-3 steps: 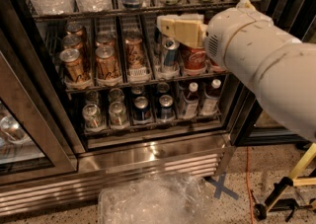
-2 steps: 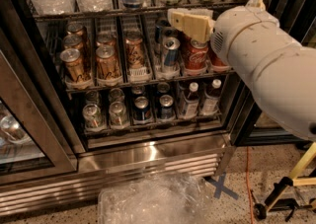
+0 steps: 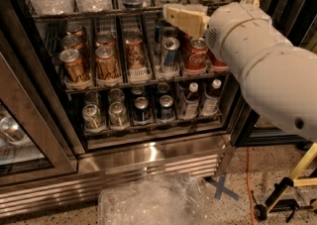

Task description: Pick green can from top shelf of fridge

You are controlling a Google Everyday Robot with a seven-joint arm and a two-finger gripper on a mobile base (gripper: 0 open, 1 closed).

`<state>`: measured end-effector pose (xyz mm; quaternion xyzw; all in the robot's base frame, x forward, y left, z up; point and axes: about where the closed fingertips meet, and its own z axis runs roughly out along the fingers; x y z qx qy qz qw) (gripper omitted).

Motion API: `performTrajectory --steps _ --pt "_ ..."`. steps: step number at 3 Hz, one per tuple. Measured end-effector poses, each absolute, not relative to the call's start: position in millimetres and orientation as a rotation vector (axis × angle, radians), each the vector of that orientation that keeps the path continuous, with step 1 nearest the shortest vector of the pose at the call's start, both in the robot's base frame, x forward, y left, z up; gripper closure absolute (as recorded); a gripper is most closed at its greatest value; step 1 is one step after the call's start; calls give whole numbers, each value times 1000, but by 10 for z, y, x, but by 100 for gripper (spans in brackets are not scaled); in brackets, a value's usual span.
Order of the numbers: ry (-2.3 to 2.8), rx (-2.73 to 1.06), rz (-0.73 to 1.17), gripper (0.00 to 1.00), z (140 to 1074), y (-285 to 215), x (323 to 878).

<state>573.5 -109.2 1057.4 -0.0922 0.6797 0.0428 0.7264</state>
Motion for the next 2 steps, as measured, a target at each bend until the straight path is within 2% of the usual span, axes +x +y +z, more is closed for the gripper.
performTrajectory --steps 1,2 --pt "1455 -196 88 0 10649 -1035 5893" --pt "1429 -190 65 16 10675 -1013 6064"
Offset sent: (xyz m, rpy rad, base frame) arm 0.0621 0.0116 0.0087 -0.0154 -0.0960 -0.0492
